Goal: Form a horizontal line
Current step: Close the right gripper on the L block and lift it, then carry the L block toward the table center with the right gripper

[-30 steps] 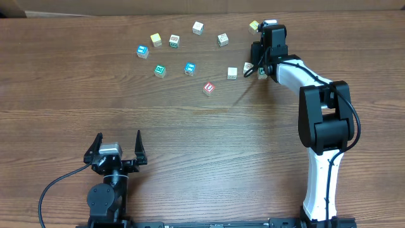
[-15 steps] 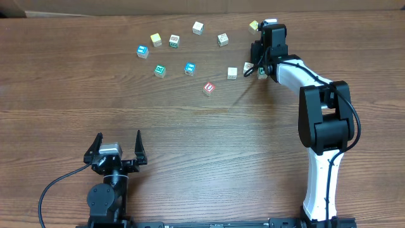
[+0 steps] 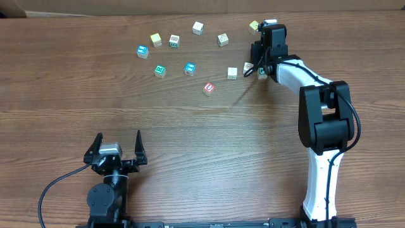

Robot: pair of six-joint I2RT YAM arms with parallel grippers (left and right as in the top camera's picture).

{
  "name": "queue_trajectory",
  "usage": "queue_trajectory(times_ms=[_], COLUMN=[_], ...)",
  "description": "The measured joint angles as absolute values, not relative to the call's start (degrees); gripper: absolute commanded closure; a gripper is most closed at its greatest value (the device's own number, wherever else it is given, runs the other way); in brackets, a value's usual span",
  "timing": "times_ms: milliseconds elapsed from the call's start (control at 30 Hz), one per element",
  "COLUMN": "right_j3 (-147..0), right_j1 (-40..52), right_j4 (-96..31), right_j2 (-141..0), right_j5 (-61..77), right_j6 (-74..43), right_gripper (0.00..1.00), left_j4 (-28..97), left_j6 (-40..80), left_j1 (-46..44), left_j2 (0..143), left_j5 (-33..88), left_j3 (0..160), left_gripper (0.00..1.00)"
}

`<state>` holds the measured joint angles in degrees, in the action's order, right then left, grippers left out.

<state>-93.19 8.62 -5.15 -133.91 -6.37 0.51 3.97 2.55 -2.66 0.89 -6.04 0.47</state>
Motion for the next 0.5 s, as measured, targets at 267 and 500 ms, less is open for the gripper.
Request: queue_trajectory(times_ms=[267,500], right_j3=[-93.2,-93.2], right_j1=[8.6,8.6], right_j4=[-6.4,-9.3], right_j2=[-131.7,-118.0], right_j5=[-6.4,-6.3], right_j6=[0.4,0.4], right_gripper=[0.82,0.85], left_j4=[4.0,4.0], left_j6=[2.5,2.5], left_j1=[-2.7,-2.7], left_j2=[0.9,0.9], left_j5=[-6.1,-6.0], left_j3=[0.5,0.5], left_gripper=[0.0,0.0])
